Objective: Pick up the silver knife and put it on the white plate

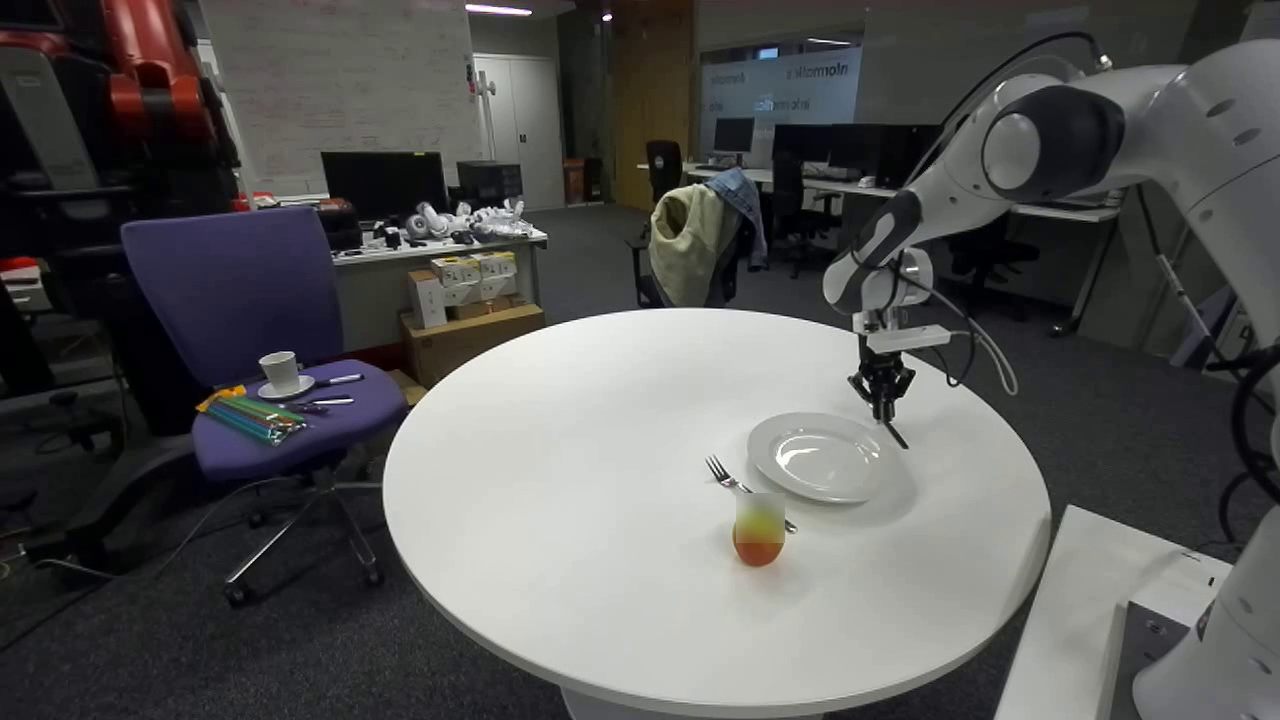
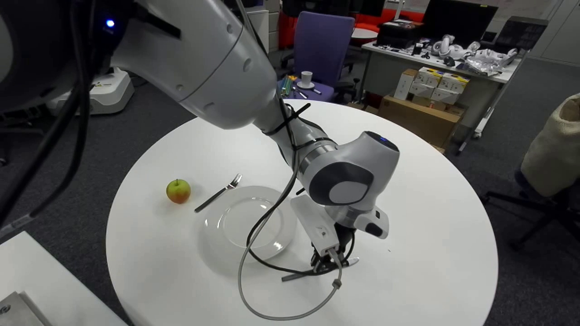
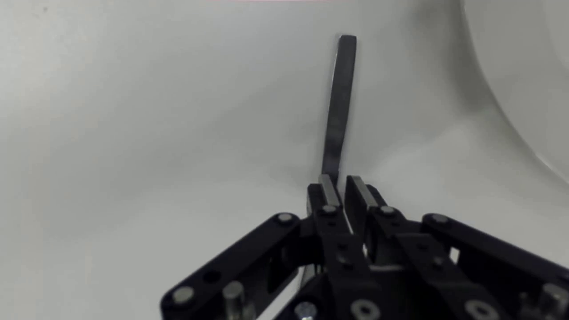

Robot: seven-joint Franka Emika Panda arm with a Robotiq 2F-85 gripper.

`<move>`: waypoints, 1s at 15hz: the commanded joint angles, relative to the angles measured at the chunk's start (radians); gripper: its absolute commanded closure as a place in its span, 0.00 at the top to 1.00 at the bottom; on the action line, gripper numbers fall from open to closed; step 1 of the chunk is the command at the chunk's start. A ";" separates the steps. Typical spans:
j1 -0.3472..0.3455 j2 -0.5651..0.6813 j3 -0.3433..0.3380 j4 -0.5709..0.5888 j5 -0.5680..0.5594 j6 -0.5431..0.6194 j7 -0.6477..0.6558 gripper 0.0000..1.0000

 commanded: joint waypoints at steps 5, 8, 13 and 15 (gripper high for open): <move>-0.007 0.033 -0.005 0.059 0.019 -0.051 0.007 0.77; -0.003 0.026 -0.006 0.050 0.016 -0.041 0.008 0.98; 0.000 0.023 -0.010 0.043 0.018 -0.032 0.023 1.00; 0.006 0.019 -0.018 0.030 0.024 -0.005 0.060 1.00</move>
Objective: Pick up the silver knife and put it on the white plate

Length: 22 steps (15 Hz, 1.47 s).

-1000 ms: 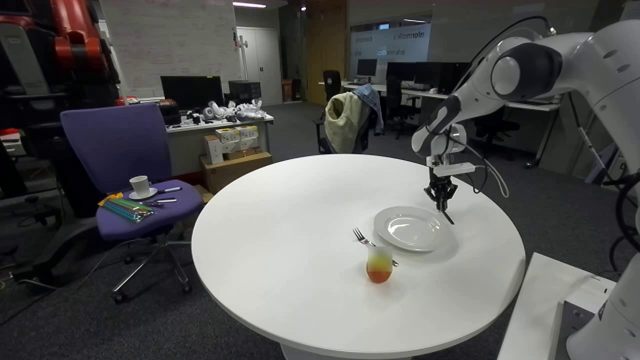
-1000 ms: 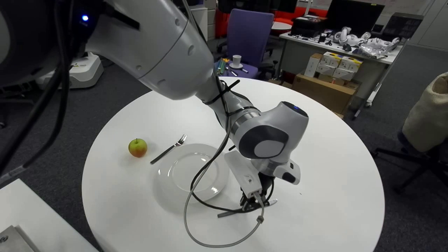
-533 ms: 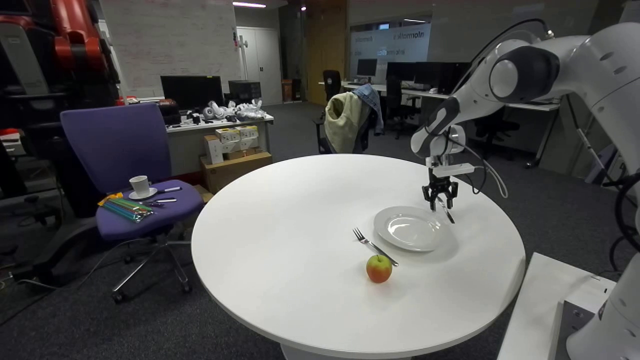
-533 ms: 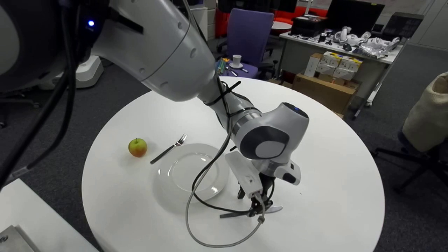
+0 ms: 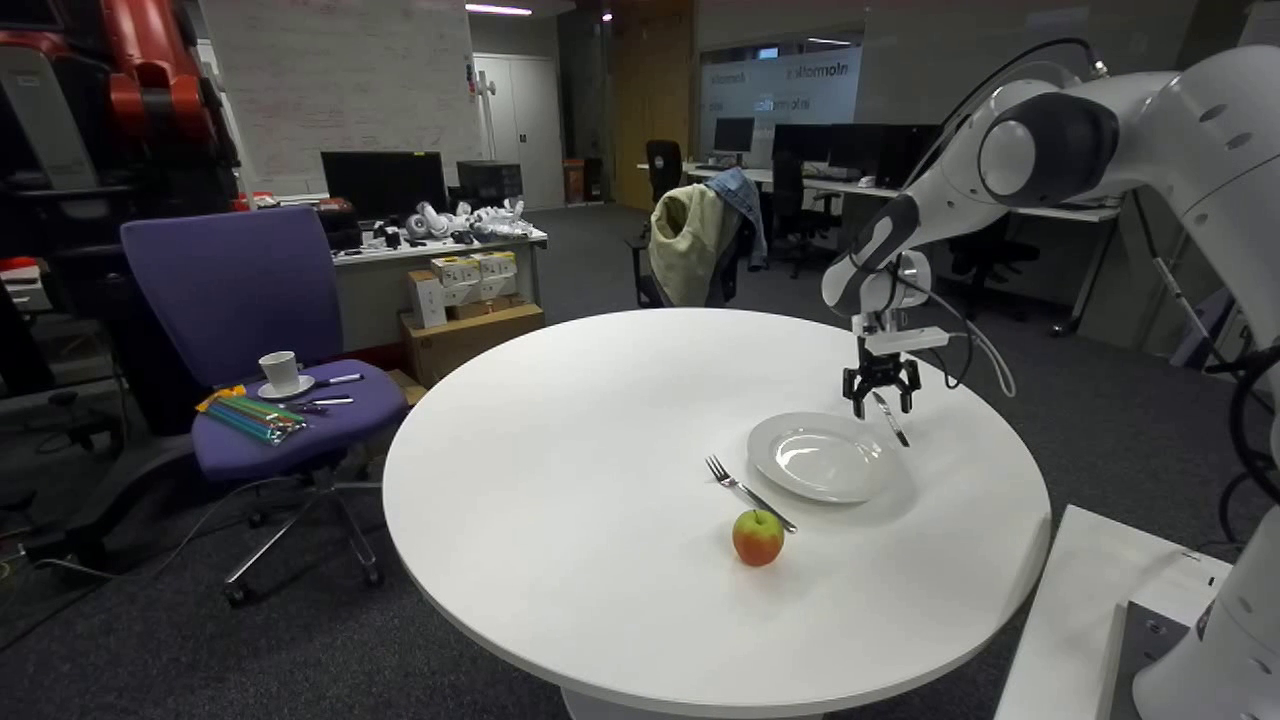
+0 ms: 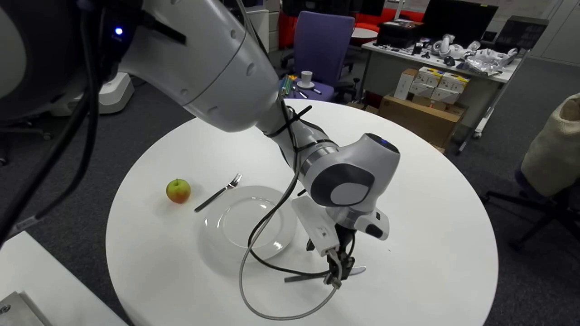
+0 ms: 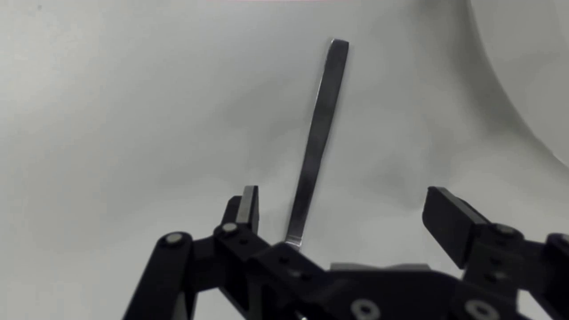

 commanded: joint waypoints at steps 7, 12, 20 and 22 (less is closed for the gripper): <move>0.020 -0.007 -0.038 -0.012 0.021 0.091 0.144 1.00; 0.022 -0.015 -0.027 -0.042 0.030 0.219 0.143 1.00; 0.024 -0.058 -0.010 -0.141 0.070 0.258 0.117 1.00; 0.026 -0.068 -0.013 -0.160 0.073 0.282 0.121 1.00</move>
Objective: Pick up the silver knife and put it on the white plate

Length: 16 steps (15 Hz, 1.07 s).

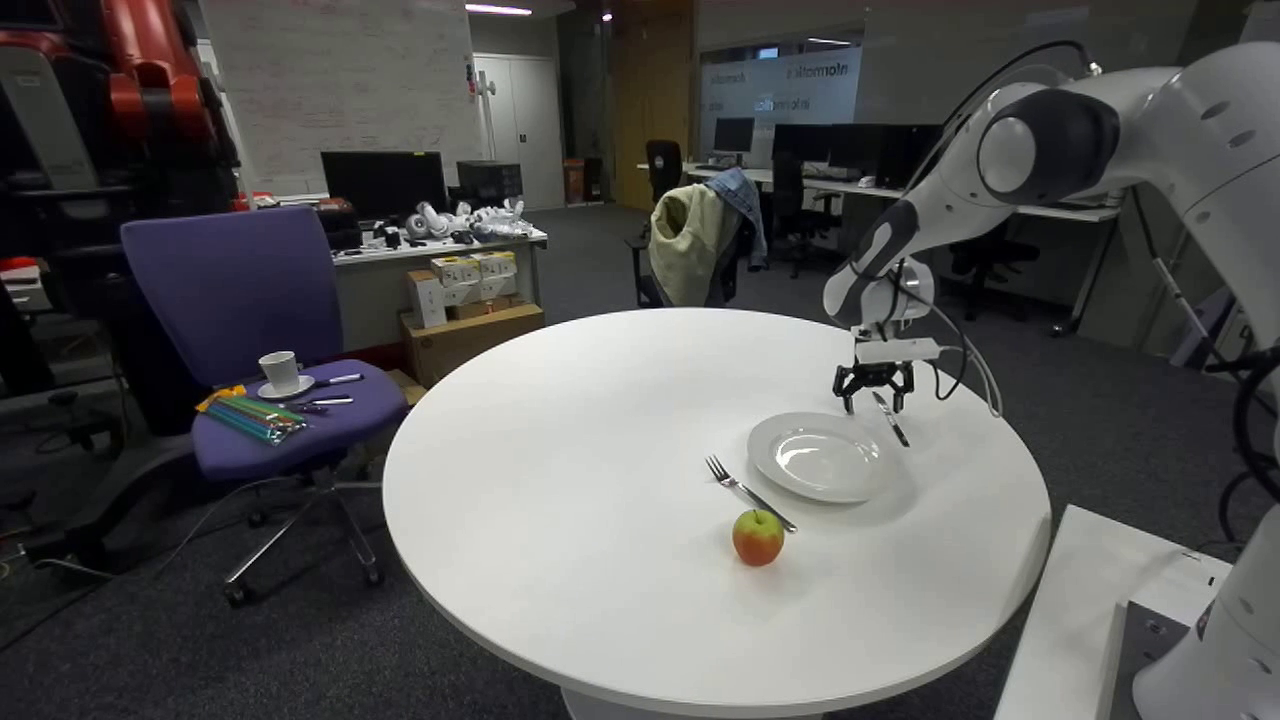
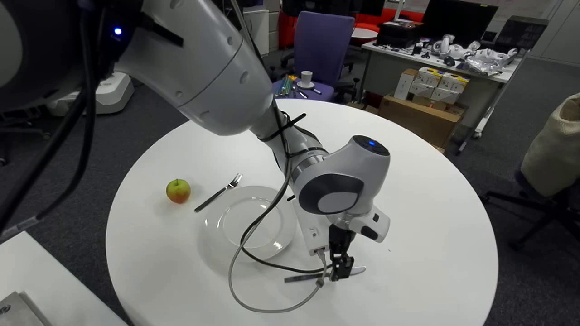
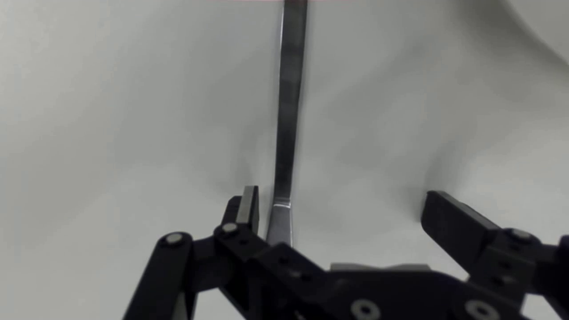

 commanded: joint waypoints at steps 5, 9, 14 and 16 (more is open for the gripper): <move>0.004 -0.082 -0.004 -0.129 0.041 0.093 -0.009 1.00; -0.011 -0.108 0.004 -0.161 0.081 0.091 -0.017 0.97; -0.030 -0.129 0.006 -0.195 0.128 0.095 -0.035 0.97; -0.039 -0.141 0.008 -0.209 0.139 0.104 -0.053 1.00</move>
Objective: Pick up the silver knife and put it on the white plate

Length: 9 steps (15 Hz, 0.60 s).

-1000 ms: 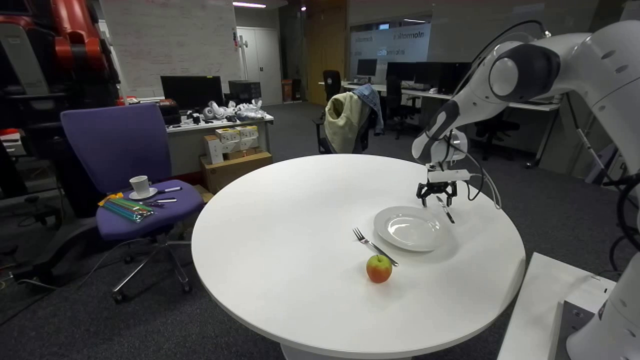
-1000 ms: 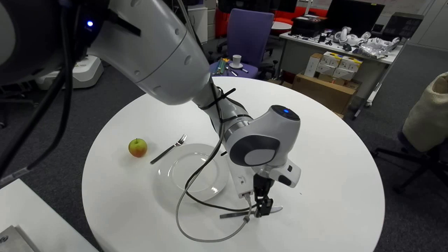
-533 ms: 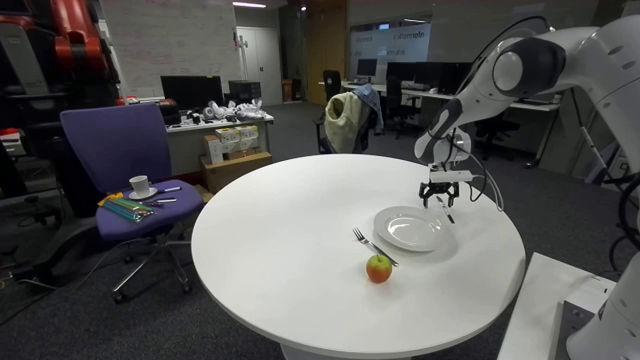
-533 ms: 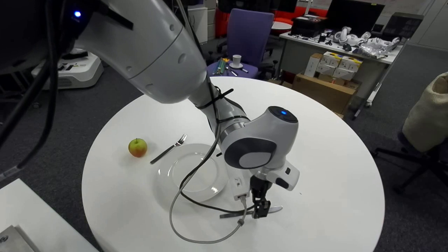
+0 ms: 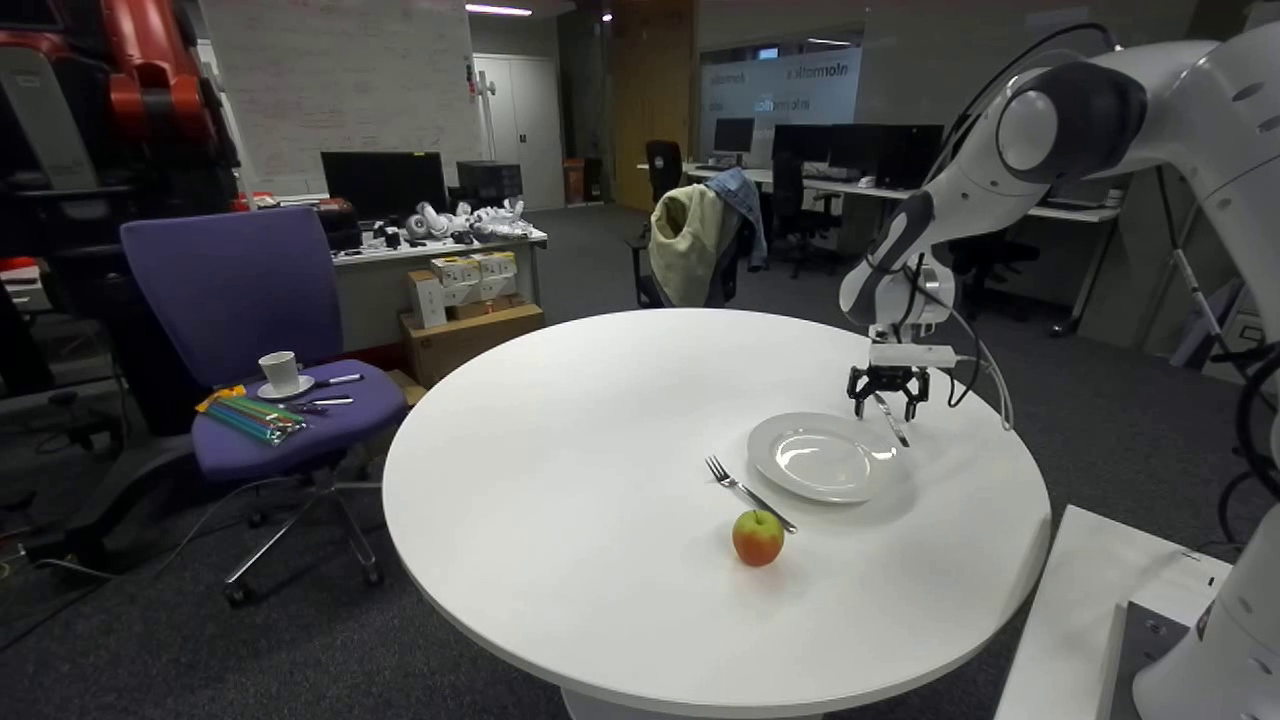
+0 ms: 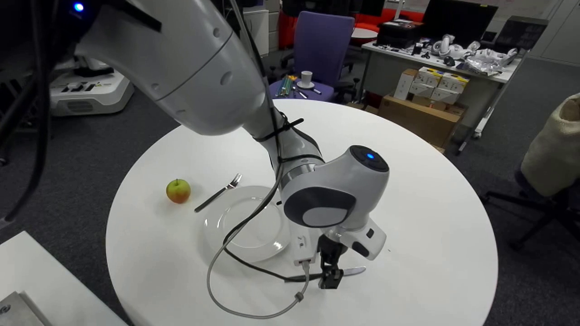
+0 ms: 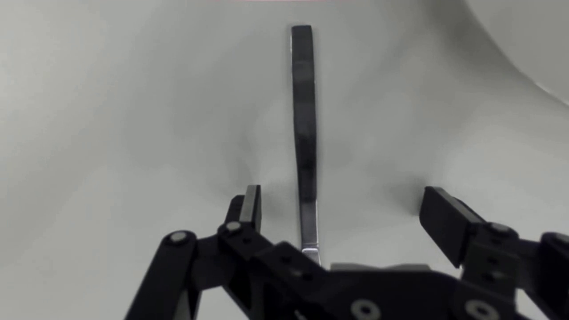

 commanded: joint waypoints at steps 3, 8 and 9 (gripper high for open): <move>-0.025 -0.076 0.010 -0.091 0.040 0.060 -0.066 0.88; -0.030 -0.088 0.008 -0.105 0.037 0.062 -0.084 0.69; -0.030 -0.088 0.008 -0.105 0.037 0.062 -0.085 0.73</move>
